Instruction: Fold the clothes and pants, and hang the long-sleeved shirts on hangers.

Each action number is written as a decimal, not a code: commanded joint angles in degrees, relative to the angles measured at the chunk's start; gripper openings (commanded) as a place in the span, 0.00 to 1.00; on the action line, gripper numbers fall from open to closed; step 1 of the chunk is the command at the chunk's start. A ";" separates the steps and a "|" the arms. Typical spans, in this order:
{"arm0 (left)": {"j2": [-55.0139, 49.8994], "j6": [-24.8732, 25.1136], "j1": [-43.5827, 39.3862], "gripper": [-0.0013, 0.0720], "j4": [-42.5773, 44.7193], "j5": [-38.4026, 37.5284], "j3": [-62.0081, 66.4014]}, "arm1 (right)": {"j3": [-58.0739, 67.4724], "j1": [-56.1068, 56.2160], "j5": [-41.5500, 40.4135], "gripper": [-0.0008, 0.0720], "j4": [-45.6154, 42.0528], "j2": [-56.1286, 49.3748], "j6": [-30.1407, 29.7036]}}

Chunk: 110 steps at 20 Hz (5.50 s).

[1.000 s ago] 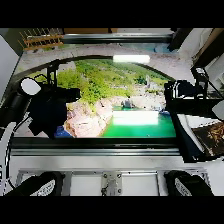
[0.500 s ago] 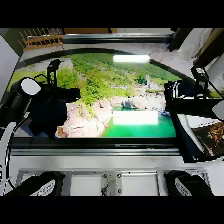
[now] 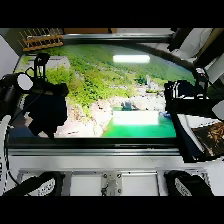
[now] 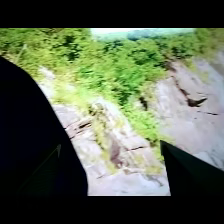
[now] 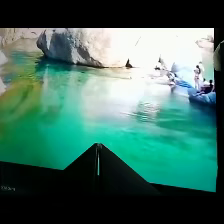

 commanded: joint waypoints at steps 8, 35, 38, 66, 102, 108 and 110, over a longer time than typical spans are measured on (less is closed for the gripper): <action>-20.85 -5.03 7.50 0.99 15.08 -2.93 -0.70 | 0.07 0.04 0.00 0.04 0.00 -0.04 0.02; 3.52 -22.93 -34.32 0.04 2.86 13.90 5.90 | 5.84 -9.99 -7.23 0.03 -4.98 2.14 -5.40; 1.03 -24.92 -30.27 0.96 2.60 12.31 4.74 | 5.81 -10.78 -7.23 0.03 -4.96 2.16 -5.38; -30.86 -3.15 -4.63 0.03 -35.80 -4.09 7.06 | 0.39 7.08 -4.15 0.77 6.99 -22.47 -6.03; 35.28 -3.87 7.26 0.03 -35.82 -11.61 24.06 | 26.40 -2.97 -14.01 0.03 -5.62 14.93 -6.67; 37.38 -14.51 7.41 0.03 -29.40 -19.23 23.98 | 26.40 -2.91 -21.16 0.02 1.07 12.85 -6.47; 33.48 -18.45 7.43 0.03 -20.79 -26.18 23.41 | 26.40 -2.86 -20.50 0.02 6.67 7.58 -6.51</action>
